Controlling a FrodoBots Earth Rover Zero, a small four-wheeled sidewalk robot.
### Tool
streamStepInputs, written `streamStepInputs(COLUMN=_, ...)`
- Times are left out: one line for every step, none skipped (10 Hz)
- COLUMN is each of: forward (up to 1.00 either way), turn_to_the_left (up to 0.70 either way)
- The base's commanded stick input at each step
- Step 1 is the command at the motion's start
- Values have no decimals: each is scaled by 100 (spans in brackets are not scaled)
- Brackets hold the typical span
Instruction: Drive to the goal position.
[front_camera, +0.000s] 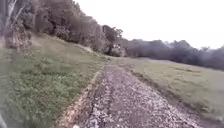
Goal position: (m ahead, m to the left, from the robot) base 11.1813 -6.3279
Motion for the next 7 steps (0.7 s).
streamStepInputs(forward=70, turn_to_the_left=0)
streamStepInputs(forward=70, turn_to_the_left=0)
streamStepInputs(forward=70, turn_to_the_left=0)
streamStepInputs(forward=70, turn_to_the_left=0)
streamStepInputs(forward=70, turn_to_the_left=0)
streamStepInputs(forward=70, turn_to_the_left=0)
streamStepInputs(forward=70, turn_to_the_left=0)
